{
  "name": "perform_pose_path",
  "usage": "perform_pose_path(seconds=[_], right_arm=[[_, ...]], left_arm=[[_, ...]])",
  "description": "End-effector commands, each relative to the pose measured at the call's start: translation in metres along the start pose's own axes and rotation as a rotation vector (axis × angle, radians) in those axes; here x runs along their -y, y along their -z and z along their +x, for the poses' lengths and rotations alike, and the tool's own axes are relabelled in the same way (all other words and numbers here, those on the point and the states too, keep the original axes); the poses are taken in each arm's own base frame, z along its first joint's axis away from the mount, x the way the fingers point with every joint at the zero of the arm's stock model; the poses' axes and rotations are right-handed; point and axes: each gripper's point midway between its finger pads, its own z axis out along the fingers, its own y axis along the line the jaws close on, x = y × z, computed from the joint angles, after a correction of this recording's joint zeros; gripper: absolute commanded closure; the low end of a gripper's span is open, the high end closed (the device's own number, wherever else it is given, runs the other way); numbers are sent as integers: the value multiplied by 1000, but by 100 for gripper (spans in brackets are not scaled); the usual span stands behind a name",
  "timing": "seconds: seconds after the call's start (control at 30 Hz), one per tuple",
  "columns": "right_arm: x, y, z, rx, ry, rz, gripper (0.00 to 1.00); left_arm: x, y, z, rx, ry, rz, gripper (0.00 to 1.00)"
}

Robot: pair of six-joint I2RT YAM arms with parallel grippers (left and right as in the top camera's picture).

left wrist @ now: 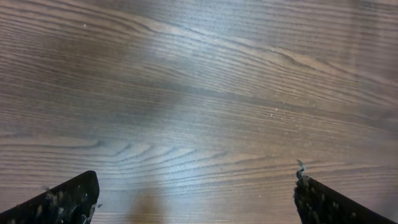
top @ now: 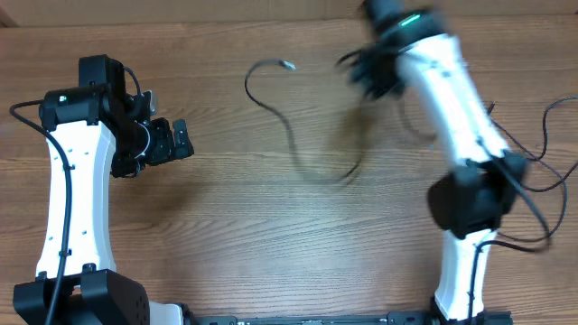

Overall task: Untangle cables
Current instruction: 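Grasp the last center cable with the right gripper and drag it right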

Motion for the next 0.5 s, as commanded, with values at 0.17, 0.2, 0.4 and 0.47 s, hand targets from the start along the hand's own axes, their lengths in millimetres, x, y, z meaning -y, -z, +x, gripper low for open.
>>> perform_pose_path(seconds=[0.17, 0.2, 0.4, 0.47], right_arm=[[162, 228, -129, 659, -140, -45, 96], [184, 243, -133, 704, -189, -44, 96], [275, 280, -136, 794, -433, -68, 96], [291, 282, -135, 797, -459, -58, 96]], left_arm=[[2, 2, 2, 7, 13, 9, 0], [2, 2, 2, 7, 13, 10, 0], [2, 2, 2, 5, 21, 9, 0], [2, 2, 2, 5, 33, 10, 0]])
